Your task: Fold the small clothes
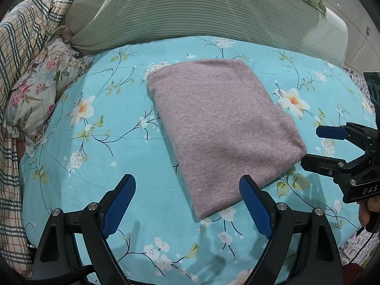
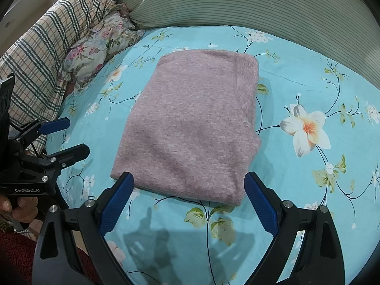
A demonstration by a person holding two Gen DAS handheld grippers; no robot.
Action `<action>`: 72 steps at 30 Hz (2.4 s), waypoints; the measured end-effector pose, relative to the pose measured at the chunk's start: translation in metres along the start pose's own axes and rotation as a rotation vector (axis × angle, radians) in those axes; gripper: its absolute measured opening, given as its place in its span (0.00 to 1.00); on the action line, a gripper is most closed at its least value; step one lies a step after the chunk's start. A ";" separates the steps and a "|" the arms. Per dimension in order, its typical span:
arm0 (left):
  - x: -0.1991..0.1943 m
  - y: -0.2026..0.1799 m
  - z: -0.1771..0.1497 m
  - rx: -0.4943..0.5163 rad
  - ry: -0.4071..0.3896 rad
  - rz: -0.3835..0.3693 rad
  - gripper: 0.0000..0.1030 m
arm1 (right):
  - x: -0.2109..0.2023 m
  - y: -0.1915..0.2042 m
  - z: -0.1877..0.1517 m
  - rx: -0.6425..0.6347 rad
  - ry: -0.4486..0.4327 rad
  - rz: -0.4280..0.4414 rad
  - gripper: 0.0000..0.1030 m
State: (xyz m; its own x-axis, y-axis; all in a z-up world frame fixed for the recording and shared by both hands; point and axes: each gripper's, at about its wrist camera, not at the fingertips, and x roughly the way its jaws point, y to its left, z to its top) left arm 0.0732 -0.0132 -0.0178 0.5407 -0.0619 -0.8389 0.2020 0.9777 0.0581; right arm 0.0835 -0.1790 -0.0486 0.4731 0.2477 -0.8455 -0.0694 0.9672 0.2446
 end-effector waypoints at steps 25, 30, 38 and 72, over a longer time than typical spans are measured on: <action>-0.002 -0.003 0.001 0.009 -0.003 -0.001 0.87 | -0.001 -0.002 -0.001 0.001 0.000 0.003 0.91; -0.003 -0.005 0.002 0.012 -0.003 -0.002 0.87 | -0.002 -0.003 0.000 0.001 -0.001 0.003 0.91; -0.002 -0.005 0.002 0.014 -0.002 -0.003 0.87 | -0.002 -0.003 0.000 0.001 -0.001 0.003 0.91; 0.000 -0.007 0.005 0.031 -0.002 -0.005 0.87 | -0.005 -0.009 0.002 0.013 -0.007 0.004 0.91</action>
State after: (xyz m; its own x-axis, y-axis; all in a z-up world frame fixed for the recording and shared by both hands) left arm 0.0756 -0.0213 -0.0161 0.5415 -0.0671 -0.8380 0.2302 0.9705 0.0711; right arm 0.0839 -0.1892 -0.0456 0.4794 0.2514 -0.8408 -0.0597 0.9652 0.2545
